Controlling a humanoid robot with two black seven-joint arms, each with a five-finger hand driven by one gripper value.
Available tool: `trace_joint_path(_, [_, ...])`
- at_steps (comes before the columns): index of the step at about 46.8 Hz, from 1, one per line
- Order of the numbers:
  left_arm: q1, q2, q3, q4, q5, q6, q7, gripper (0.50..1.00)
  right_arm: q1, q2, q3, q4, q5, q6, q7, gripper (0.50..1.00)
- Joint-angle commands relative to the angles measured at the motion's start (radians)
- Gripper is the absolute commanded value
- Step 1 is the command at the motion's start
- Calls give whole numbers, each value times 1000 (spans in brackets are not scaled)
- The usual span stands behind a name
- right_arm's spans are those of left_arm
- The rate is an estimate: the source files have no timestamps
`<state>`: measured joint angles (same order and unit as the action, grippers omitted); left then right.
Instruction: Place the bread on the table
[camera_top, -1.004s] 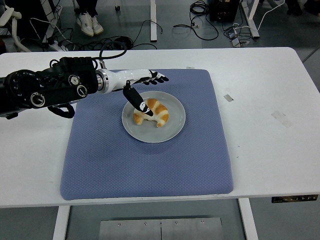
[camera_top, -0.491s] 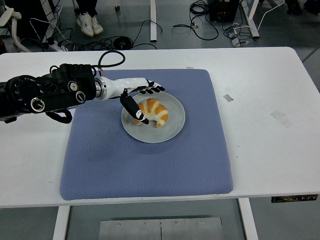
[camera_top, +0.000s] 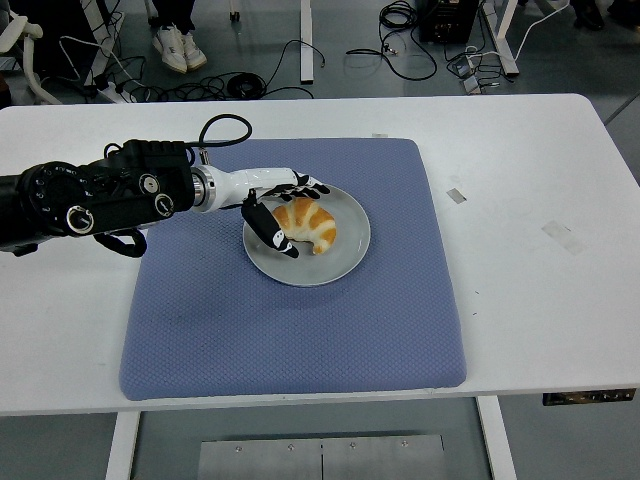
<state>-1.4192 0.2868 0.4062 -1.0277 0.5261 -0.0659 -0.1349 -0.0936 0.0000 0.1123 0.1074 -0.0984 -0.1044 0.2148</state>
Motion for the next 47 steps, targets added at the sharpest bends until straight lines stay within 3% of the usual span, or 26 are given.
trace_joint_path(1, [-1,5,-1,0,0,-2,0,881,0,0,0,0,0,0,0,1000])
trace_joint_path(12, [-3,6,0,0,0,-3,0,807,0,0,0,0,0,0,0,1000])
trace_joint_path(47, [-7,20,23,0,3,-8,-2,787,0,0,0,0,0,0,0,1000])
